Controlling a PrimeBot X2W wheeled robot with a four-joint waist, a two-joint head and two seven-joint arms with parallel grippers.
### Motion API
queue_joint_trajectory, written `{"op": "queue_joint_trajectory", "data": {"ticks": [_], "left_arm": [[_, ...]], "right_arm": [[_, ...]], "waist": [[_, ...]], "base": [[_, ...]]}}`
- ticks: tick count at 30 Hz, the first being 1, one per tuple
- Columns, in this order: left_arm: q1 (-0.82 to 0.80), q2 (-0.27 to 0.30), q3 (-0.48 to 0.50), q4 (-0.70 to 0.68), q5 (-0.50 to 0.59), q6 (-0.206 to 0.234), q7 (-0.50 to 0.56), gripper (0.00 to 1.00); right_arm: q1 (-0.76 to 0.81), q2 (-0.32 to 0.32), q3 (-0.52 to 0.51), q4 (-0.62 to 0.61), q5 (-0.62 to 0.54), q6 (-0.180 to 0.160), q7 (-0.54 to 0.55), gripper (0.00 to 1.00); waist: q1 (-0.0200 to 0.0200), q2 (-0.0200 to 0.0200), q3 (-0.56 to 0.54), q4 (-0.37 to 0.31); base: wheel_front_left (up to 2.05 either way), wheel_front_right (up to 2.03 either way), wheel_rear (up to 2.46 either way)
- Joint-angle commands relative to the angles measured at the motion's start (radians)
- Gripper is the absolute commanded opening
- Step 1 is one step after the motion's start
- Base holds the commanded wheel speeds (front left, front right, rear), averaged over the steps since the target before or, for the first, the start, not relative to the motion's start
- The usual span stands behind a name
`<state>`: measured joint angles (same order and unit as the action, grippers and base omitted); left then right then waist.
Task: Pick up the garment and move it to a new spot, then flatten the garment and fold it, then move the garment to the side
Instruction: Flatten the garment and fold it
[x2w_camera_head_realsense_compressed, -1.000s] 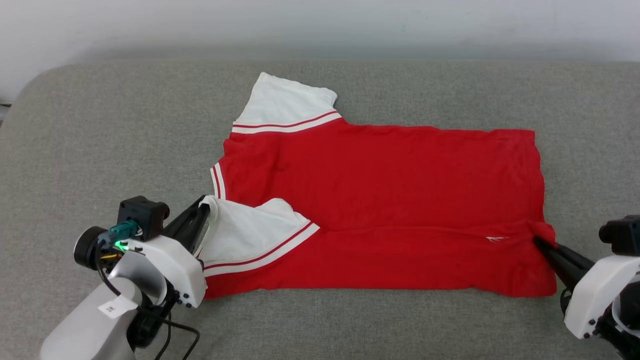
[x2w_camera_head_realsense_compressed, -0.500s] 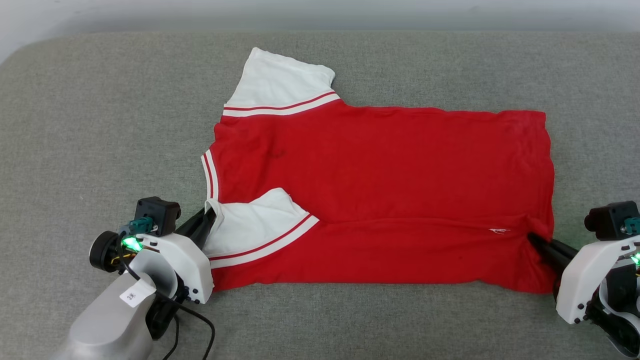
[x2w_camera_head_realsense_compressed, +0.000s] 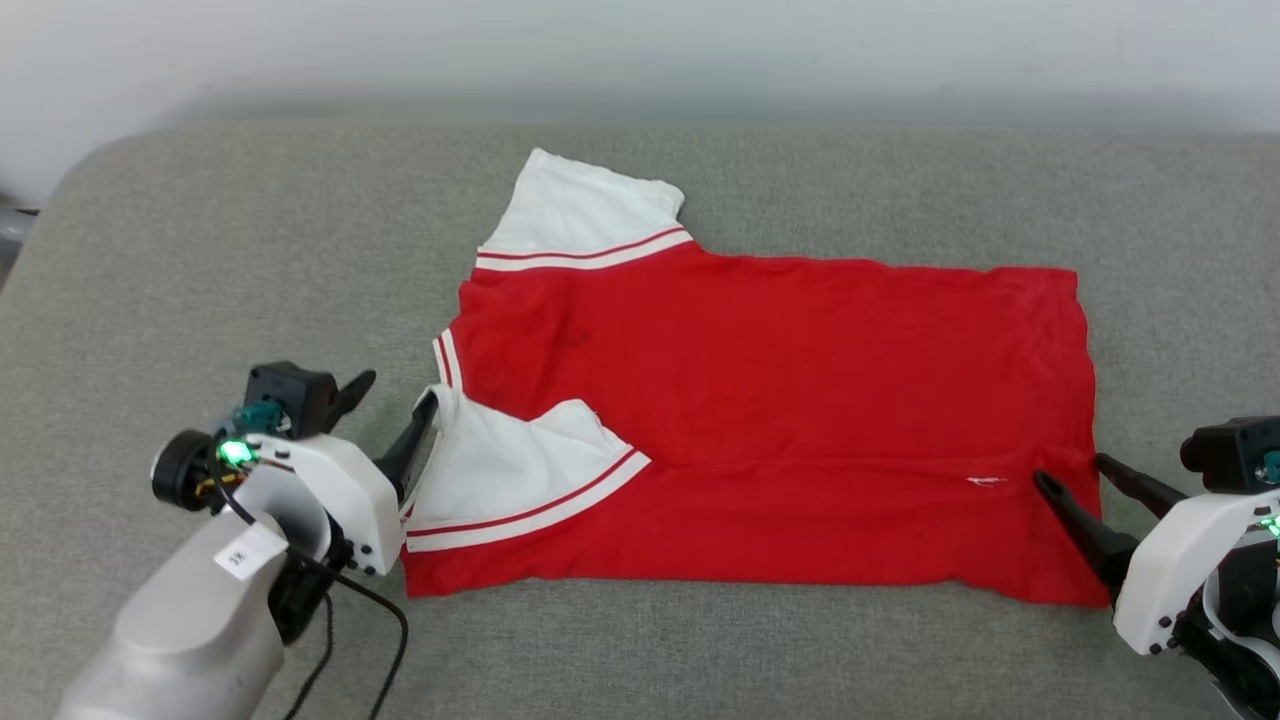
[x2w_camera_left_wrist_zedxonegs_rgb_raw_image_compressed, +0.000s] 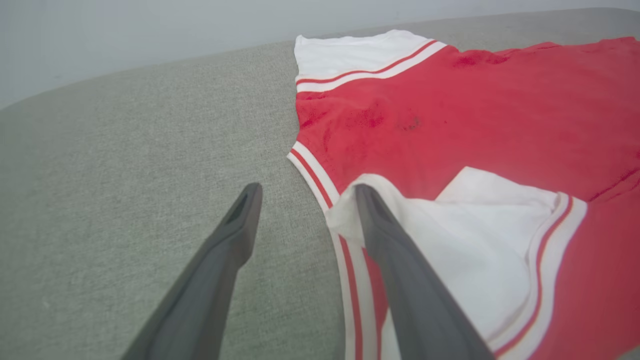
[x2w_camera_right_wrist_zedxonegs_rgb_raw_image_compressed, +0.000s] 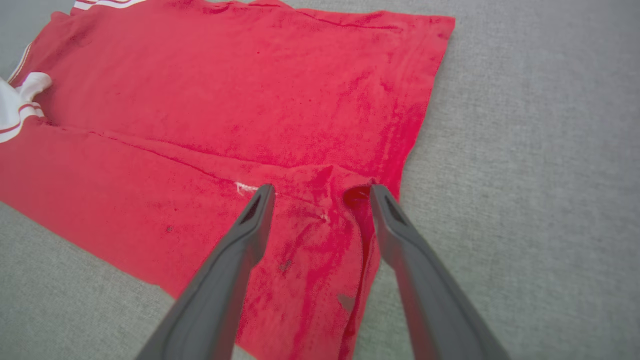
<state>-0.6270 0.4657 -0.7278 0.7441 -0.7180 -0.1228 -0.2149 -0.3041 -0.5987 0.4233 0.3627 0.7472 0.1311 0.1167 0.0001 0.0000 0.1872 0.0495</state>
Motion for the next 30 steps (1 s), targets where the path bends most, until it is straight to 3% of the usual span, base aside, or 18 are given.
{"op": "queue_joint_trajectory", "data": {"ticks": [1, 8, 21, 30], "left_arm": [[-0.023, 0.012, 0.000, -0.018, -0.004, -0.002, 0.014, 1.00], [-0.078, 0.060, -0.009, -0.097, -0.042, -0.006, 0.155, 1.00], [-0.125, 0.161, -0.077, -0.305, -0.301, -0.007, 0.787, 1.00], [-0.077, 0.184, -0.125, -0.337, -0.360, 0.019, 0.970, 1.00]], "right_arm": [[0.013, -0.007, -0.008, -0.010, -0.006, -0.001, -0.010, 1.00], [0.037, -0.010, -0.033, -0.051, -0.019, -0.001, -0.014, 1.00], [0.055, 0.016, -0.056, -0.098, -0.042, -0.001, 0.034, 1.00], [0.042, 0.022, -0.047, -0.108, -0.034, -0.001, 0.065, 1.00]], "waist": [[-0.0001, 0.0000, -0.022, 0.010], [-0.0001, 0.0000, -0.051, 0.024], [-0.0001, 0.0000, -0.055, 0.033], [-0.0001, 0.0000, -0.030, 0.012]], "base": [[0.00, 0.00, 0.00], [0.00, 0.00, 0.00], [0.00, 0.00, 0.00], [0.00, 0.00, 0.00]]}}
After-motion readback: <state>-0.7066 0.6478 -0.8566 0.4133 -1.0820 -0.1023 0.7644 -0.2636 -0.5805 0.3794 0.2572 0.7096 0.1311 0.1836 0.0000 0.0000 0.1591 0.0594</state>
